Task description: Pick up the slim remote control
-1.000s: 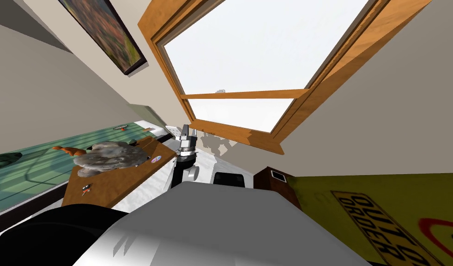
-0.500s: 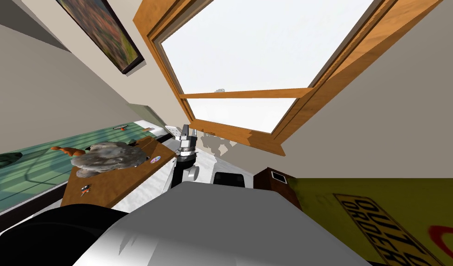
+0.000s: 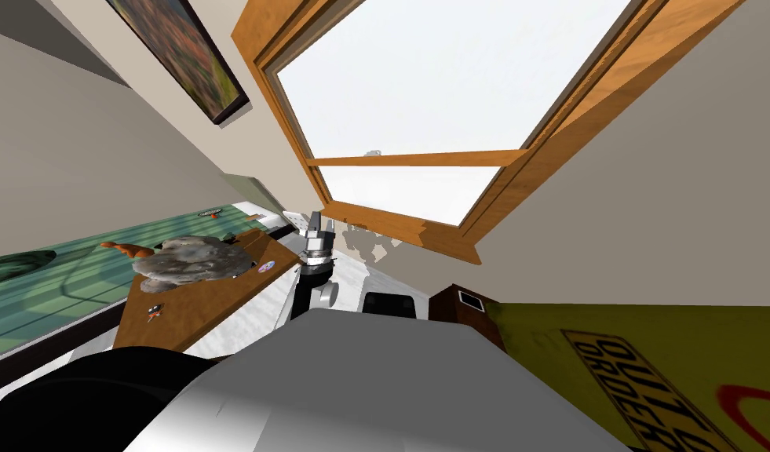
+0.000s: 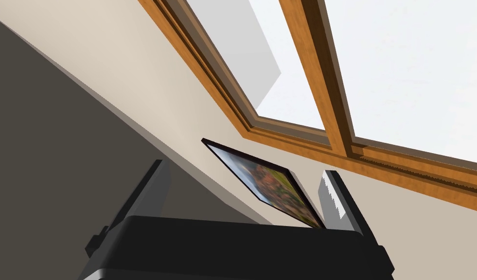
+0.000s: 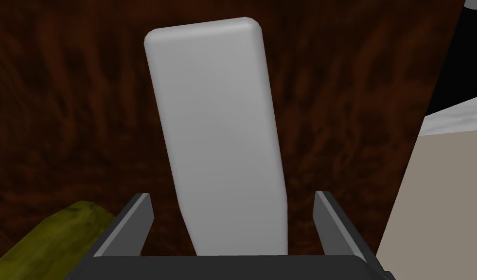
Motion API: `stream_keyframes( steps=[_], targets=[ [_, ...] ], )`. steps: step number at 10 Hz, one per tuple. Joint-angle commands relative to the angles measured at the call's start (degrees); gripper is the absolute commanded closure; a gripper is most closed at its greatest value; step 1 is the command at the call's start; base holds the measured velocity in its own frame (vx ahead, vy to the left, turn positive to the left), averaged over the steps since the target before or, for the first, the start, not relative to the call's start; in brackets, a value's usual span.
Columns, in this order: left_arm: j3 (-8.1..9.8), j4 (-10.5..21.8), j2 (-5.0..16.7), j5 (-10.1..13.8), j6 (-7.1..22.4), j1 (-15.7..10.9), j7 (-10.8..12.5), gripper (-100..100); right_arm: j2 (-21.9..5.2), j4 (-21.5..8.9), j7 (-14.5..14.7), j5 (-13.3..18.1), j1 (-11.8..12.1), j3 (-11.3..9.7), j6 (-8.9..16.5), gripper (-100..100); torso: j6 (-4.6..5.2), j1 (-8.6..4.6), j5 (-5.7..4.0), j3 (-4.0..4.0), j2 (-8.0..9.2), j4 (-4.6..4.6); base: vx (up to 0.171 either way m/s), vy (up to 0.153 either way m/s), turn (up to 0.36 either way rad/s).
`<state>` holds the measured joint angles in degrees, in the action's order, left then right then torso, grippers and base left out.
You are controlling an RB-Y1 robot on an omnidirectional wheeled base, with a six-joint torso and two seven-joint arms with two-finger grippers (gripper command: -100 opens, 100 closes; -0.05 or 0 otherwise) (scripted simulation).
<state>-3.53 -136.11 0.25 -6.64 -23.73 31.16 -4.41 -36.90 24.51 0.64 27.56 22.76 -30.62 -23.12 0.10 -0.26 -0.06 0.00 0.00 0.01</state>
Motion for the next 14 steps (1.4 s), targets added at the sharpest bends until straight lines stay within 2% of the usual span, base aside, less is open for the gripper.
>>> stream_keyframes(
  steps=[1, 2, 3, 7, 8, 9, 11, 13, 14],
  targets=[
    [0.0, 0.0, 0.0, 0.0, 0.0, 0.0, 0.0, 0, -0.3, 2.3, -0.9, 0.1, 0.6, -0.7, 1.7, -100, 0.0, 0.0, 0.0, 0.0, 0.0, 0.0, -0.028, -0.05, 0.015],
    [0.0, 0.0, 0.0, 0.0, 0.0, 0.0, 0.0, 0, 0.0, 1.0, 0.0, 0.0, 0.3, -0.2, 0.7, -100, 0.01, 0.08, 0.02, -0.02, -0.04, -0.01, -0.007, -0.016, 0.003],
    [-0.01, 0.0, 0.0, 0.0, 0.0, 0.0, 0.0, 0, 0.0, 1.2, -0.2, 0.0, 0.3, -0.3, 0.8, 100, 0.01, 0.13, 0.03, -0.05, -0.09, -0.02, 0.0, 0.0, 0.0],
    [-0.01, 0.0, 0.0, 0.0, 0.0, 0.0, 0.0, 0, 0.1, 1.3, -0.1, 0.0, 0.3, -0.3, 0.7, 100, 0.04, -0.04, 0.0, -0.07, -0.1, -0.04, 0.0, 0.0, 0.0],
    [-0.01, 0.0, 0.0, 0.0, 0.0, 0.0, 0.0, 0, 0.1, 1.3, -0.1, 0.0, 0.3, -0.3, 0.7, 0, 0.03, -0.04, 0.01, -0.06, -0.1, -0.04, 0.0, 0.0, 0.0],
    [-0.01, 0.0, 0.0, 0.0, 0.0, 0.0, 0.0, 0, -1.9, 3.1, -1.5, 0.2, 1.4, -0.8, 0.7, 100, 0.03, -0.04, 0.01, -0.06, -0.1, -0.04, 0.024, 0.043, -0.053],
    [-0.01, 0.0, 0.0, 0.0, 0.0, 0.0, 0.0, 0, -1.9, 3.1, -1.5, 0.2, 1.4, -0.8, 0.7, 100, 0.06, 0.17, 0.08, -0.13, -0.2, -0.08, 0.021, 0.039, -0.021],
    [-0.01, 0.0, 0.0, 0.0, 0.0, 0.0, 0.0, 0, -4.6, 4.3, -2.5, 0.3, 2.6, -1.1, -0.9, 100, 0.05, 0.15, 0.1, -0.13, -0.21, -0.08, 0.028, 0.053, -0.046],
    [-0.01, 0.0, 0.0, 0.0, 0.0, 0.0, 0.0, 0, -4.6, 4.3, -2.5, 0.3, 2.6, -1.1, -0.9, 100, 0.08, 0.24, 0.11, -0.13, -0.2, -0.09, 0.021, 0.046, -0.029]
  ],
)
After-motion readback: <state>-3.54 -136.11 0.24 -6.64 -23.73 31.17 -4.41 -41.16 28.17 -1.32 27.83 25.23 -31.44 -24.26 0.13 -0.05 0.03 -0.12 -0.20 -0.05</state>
